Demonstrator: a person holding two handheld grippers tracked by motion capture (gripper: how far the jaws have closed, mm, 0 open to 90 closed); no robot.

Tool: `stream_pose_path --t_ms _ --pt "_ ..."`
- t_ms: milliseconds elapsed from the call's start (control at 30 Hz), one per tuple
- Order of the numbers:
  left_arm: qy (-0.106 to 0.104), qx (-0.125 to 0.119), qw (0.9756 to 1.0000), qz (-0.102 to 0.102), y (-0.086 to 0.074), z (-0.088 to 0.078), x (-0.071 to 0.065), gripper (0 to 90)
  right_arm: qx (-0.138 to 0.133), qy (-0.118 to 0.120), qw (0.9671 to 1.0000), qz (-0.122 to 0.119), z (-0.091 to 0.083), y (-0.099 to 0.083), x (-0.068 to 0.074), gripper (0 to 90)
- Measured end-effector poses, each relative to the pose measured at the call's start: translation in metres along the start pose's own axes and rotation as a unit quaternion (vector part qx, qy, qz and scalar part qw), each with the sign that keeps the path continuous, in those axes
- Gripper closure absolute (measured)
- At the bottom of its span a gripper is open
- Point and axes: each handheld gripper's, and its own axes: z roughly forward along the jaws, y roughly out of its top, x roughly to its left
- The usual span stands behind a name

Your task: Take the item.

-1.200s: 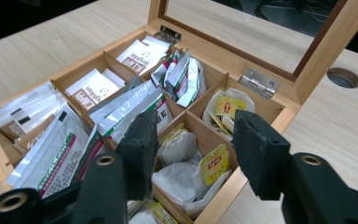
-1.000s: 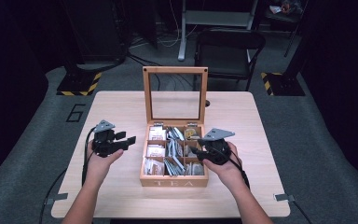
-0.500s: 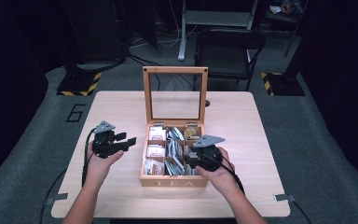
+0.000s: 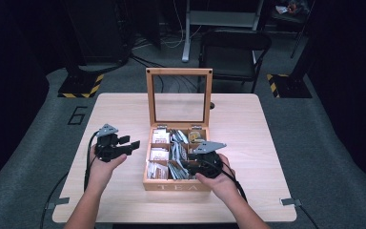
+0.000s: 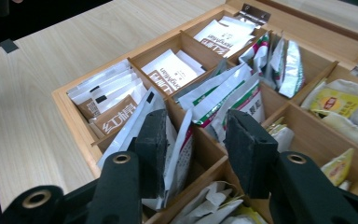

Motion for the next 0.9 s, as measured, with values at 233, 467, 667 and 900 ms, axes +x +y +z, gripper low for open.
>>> stream_pose_path --t_ms 233,467,667,900 --pt "0.001 0.001 1.0 -0.001 -0.001 0.0 0.001 44.8 0.013 0.011 0.9996 0.022 0.008 -0.006 0.001 61.8" --pt "0.0 0.002 1.0 -0.004 -0.001 0.001 0.0 44.7 0.024 0.007 0.9995 0.018 0.013 -0.009 0.004 70.5" --pt "-0.001 0.004 1.0 -0.005 -0.002 0.002 0.001 44.7 0.037 0.0 0.9993 0.008 0.019 -0.011 0.007 77.0" --pt "0.0 0.001 1.0 -0.006 -0.001 0.001 0.002 44.7 0.043 -0.005 0.9991 -0.001 0.025 -0.012 0.011 80.3"
